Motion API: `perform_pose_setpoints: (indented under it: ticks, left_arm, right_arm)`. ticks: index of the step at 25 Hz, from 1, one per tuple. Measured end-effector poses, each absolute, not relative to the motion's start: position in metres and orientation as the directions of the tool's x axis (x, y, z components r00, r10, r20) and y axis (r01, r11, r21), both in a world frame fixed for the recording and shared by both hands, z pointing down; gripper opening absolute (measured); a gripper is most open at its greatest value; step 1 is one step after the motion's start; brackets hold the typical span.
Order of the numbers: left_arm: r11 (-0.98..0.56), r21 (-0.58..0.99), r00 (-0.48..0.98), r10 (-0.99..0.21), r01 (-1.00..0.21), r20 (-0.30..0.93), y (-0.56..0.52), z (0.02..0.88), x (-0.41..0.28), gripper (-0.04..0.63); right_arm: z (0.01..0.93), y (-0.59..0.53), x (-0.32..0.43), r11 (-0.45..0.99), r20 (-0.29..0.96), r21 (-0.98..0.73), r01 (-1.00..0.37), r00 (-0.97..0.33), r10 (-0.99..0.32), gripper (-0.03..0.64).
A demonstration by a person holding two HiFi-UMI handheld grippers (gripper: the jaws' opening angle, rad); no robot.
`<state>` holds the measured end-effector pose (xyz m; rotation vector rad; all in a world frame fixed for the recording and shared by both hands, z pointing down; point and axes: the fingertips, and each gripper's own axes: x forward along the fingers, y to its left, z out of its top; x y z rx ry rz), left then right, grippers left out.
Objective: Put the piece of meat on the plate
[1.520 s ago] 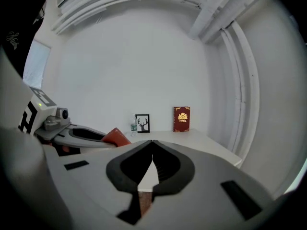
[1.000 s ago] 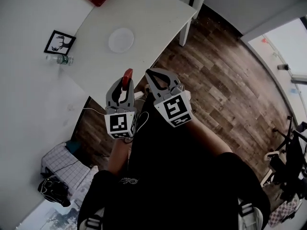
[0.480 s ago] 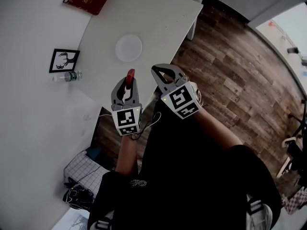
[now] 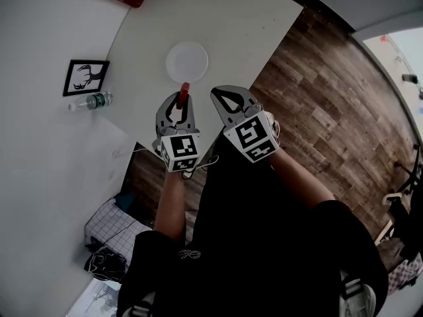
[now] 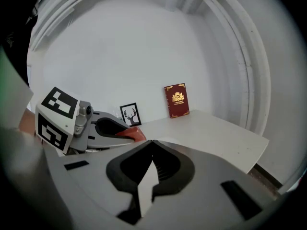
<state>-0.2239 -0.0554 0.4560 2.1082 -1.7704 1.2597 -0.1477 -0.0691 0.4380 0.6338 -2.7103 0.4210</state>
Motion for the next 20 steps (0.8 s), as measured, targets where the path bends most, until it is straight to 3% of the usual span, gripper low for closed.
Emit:
perform_pose_setpoints:
  ticks: [11,20]
  left_arm:
    - [-0.496,-0.609,-0.109,-0.714,-0.619,0.691,-0.077,0.505,-0.235,0.084]
    - [-0.543,-0.623,-0.126,-0.688,-0.563,0.714,-0.095,0.531,-0.247,0.084]
  right_arm:
    - [0.467,-0.089,-0.151,0.848,0.437,-0.209,-0.487,-0.822,-0.365,0.021]
    - [0.477,-0.100,-0.153,0.828,0.456,-0.224,-0.514,-0.806,-0.377,0.021]
